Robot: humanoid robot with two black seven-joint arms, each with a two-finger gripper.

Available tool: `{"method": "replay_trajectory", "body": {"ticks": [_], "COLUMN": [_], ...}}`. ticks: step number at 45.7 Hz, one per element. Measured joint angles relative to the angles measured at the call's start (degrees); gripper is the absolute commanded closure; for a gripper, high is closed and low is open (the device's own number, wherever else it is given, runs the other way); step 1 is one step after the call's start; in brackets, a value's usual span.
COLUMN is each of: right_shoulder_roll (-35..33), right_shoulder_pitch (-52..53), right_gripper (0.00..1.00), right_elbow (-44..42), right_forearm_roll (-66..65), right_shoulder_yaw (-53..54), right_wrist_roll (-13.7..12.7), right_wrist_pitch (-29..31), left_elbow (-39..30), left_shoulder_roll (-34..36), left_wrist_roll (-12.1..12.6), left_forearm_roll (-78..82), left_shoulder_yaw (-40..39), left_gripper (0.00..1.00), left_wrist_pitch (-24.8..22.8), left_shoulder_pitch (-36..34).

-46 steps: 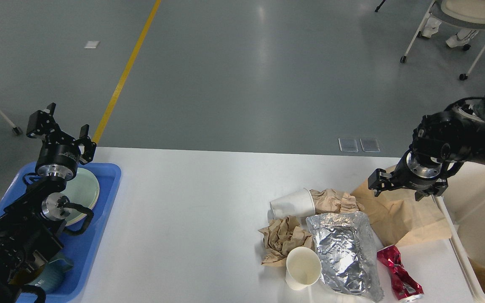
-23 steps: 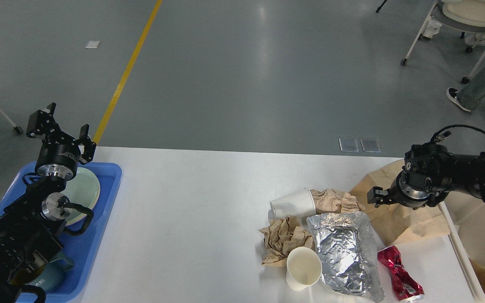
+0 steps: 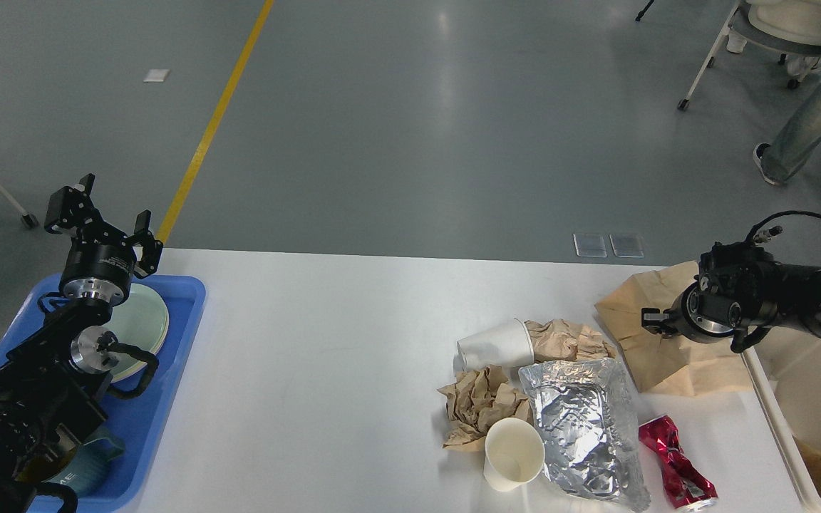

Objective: Tidy desktop
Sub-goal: 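Lift the brown paper bag and drop it into the white bin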

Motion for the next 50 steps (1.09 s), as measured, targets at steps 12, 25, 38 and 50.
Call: {"method": "replay_trajectory", "body": {"ticks": [12,25,38,50], "right_shoulder_roll": [-5.9,-17.3,-27.1,-29.8], "right_shoulder_pitch": [9.6,27.4,38.8,33.7], "right_gripper": [1.0,1.0,1.0,1.0], "right_elbow": [5.3,14.2,16.1,13.2], "right_forearm_roll": [-0.1,-0.1,-0.1,-0.2], "right_shoulder_yaw": [1.2,8.4,20.2,19.3], "right_wrist_roll": [0.2,0.5,0.3,0.1], "right_wrist_pitch": [-0.6,7.3,25.6,17.8], "left_elbow": [0.0,0.0,0.0,0.0], "left_shoulder_roll": [0.0,0.0,0.0,0.0], "left_wrist_roll": [0.0,0.0,0.0,0.0], "left_forearm_roll": [0.0,0.0,0.0,0.0], "left_shoulder_yaw": [0.0,0.0,0.0,0.0], "left_gripper": [0.04,0.04,0.04,0.04], "left_wrist_pitch": [0.0,0.0,0.0,0.0], "left_shoulder_pitch": [0.0,0.0,0.0,0.0]}}
